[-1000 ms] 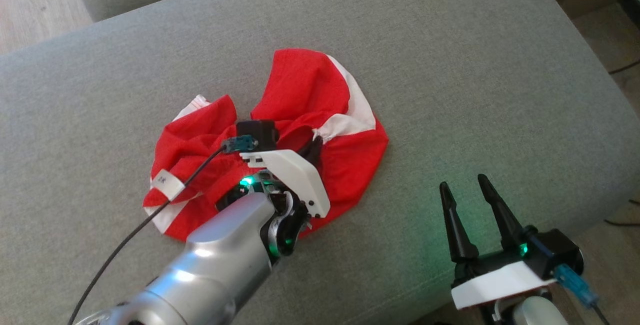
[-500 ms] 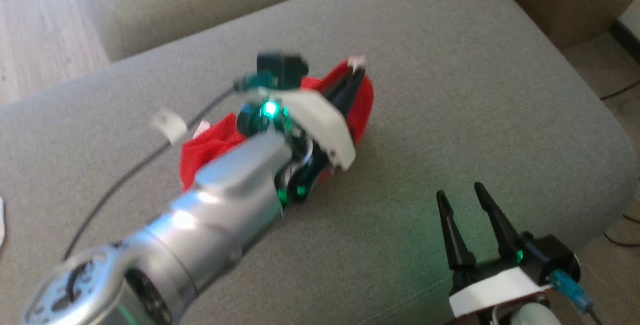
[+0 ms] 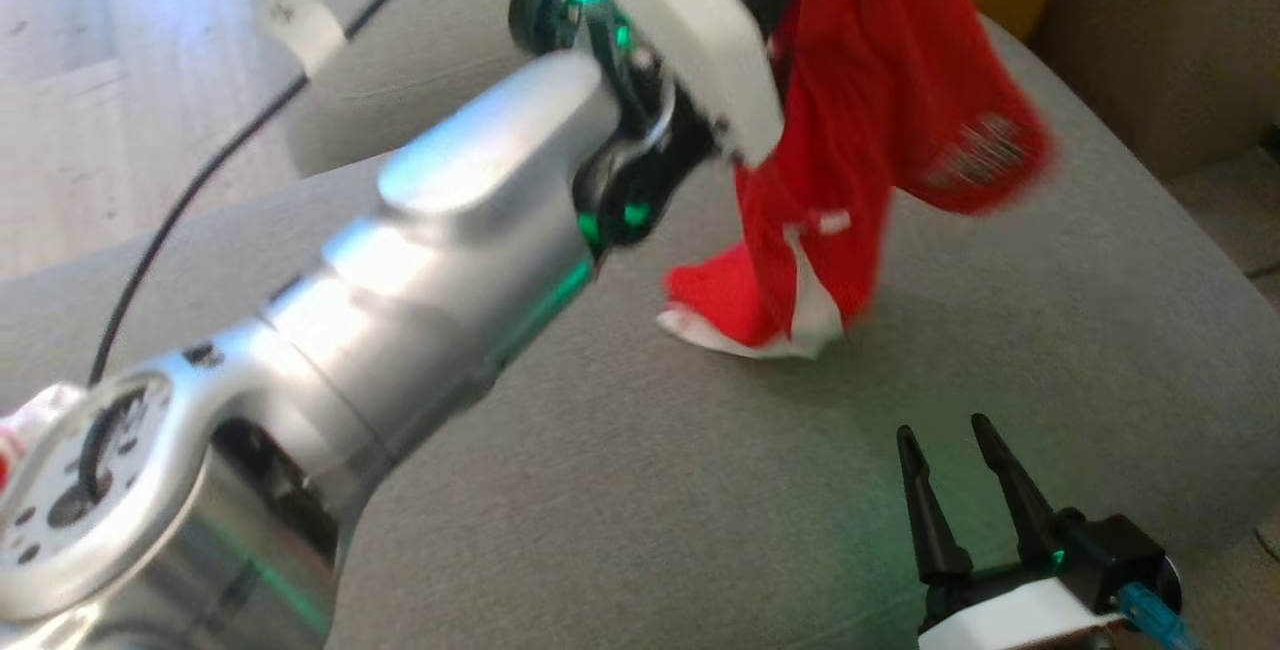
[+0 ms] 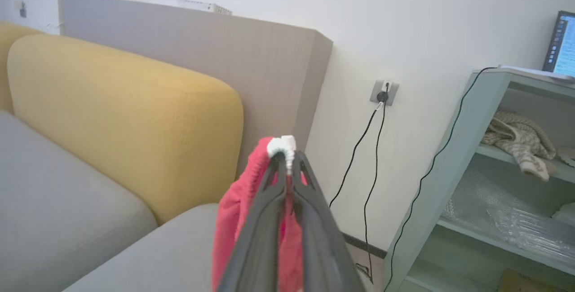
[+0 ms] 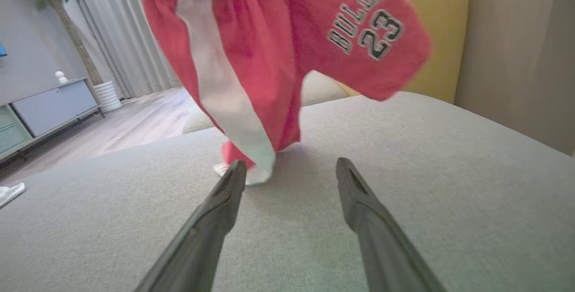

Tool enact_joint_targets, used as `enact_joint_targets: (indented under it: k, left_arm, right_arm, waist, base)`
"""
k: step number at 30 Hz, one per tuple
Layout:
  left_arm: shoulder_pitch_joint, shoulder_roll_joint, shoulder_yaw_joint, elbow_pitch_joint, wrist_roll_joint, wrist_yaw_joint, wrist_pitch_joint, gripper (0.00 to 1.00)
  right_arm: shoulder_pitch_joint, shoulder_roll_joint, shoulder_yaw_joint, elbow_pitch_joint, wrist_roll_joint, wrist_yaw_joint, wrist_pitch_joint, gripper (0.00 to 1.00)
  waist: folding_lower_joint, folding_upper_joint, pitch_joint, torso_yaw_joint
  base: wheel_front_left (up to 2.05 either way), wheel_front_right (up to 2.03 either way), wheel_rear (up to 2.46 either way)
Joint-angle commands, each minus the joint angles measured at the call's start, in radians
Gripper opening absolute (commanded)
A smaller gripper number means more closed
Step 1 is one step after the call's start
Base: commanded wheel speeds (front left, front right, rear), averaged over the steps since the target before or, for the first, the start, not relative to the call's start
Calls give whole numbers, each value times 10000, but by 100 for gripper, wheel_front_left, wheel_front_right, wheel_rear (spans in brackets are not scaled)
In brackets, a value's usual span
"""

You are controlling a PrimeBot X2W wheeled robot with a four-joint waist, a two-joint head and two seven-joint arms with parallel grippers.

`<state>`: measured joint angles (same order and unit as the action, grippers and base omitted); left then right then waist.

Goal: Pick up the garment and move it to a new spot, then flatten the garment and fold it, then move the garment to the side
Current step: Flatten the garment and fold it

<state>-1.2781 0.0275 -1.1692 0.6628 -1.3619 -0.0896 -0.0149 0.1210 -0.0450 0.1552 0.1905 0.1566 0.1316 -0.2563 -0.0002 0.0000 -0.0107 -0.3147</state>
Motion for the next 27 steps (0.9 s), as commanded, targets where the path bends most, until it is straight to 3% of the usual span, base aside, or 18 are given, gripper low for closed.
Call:
enact_joint_targets:
  k: [1, 5, 14, 22, 27]
  left_arm:
    - [82, 397, 117, -237, -77, -58, 73, 0]
    - [1609, 888, -413, -711, -85, 3, 56, 0]
    - [5308, 2208, -967, -1603, 1011, 887, -1608, 0]
    - [6646, 3155, -824, -2071, 2274, 1941, -2408, 0]
    - [7159, 3567, -298, -2337, 2865, 2247, -2462, 0]
  right_arm:
    - [-145, -53, 184, -385, -77, -9, -55, 100]
    - [-73, -53, 80, -461, -136, -9, -55, 100]
    - [-40, -53, -249, -439, -159, -9, -55, 100]
    - [-445, -61, -682, 262, 441, -9, -55, 100]
    - [-980, -311, -638, 1339, 1019, -9, -55, 100]
  waist:
    - [2, 0, -7, 459]
    - [2, 0, 112, 1070]
    - [2, 0, 538, 2150]
    - [2, 0, 599, 2589]
    - [2, 0, 597, 2734]
  base:
    - [0, 0, 0]
    - [0, 0, 0]
    - [0, 0, 0]
    - [0, 0, 0]
    - [0, 0, 0]
